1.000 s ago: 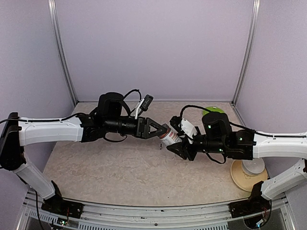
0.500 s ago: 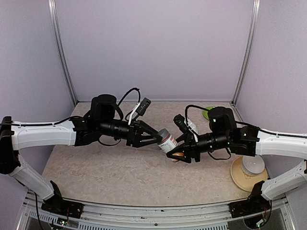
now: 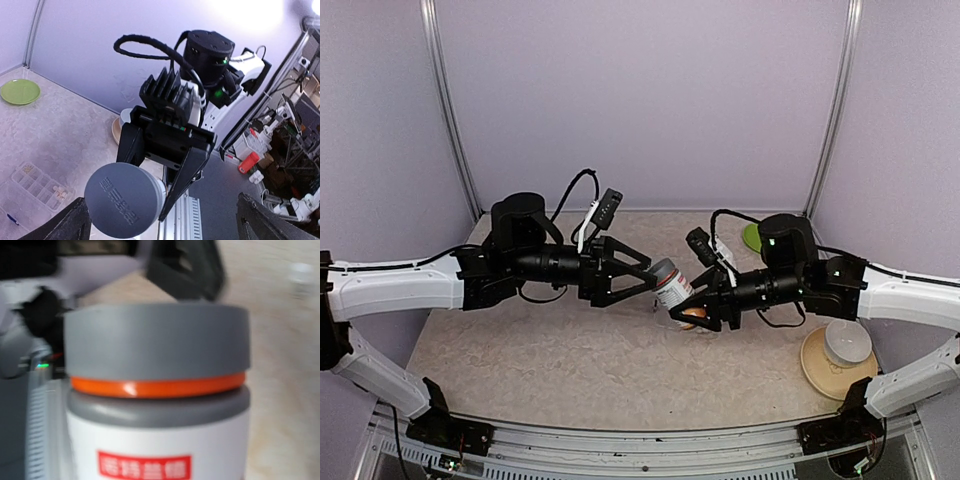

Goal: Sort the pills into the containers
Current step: Screw the lid of the pill bottle onto the pill bottle.

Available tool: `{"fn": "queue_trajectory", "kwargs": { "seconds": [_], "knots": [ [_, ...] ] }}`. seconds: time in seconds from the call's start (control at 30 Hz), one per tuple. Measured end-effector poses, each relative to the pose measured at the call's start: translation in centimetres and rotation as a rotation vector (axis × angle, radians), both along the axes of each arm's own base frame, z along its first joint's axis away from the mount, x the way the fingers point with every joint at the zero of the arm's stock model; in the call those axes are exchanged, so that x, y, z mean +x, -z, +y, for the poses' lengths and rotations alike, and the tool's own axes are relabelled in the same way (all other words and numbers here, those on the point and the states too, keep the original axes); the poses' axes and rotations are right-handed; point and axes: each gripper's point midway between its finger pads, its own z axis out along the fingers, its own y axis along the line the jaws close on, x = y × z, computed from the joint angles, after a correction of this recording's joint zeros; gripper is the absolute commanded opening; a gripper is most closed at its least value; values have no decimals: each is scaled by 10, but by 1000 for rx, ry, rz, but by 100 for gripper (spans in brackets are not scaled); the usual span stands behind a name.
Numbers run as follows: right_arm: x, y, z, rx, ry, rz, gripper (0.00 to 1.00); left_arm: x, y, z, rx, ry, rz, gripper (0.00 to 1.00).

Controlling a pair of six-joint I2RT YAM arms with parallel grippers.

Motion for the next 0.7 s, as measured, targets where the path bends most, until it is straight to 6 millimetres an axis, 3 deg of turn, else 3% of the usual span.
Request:
{"fn": "queue_trajectory", "kwargs": {
  "seconds": [0.27, 0.7],
  "knots": [
    [29, 6, -8, -75, 156, -133, 13, 23, -2, -9, -32, -143, 150, 99],
    [35, -3, -6, -65, 189, -217, 13, 56, 4, -4, -25, -340, 191, 99]
  ]
}}
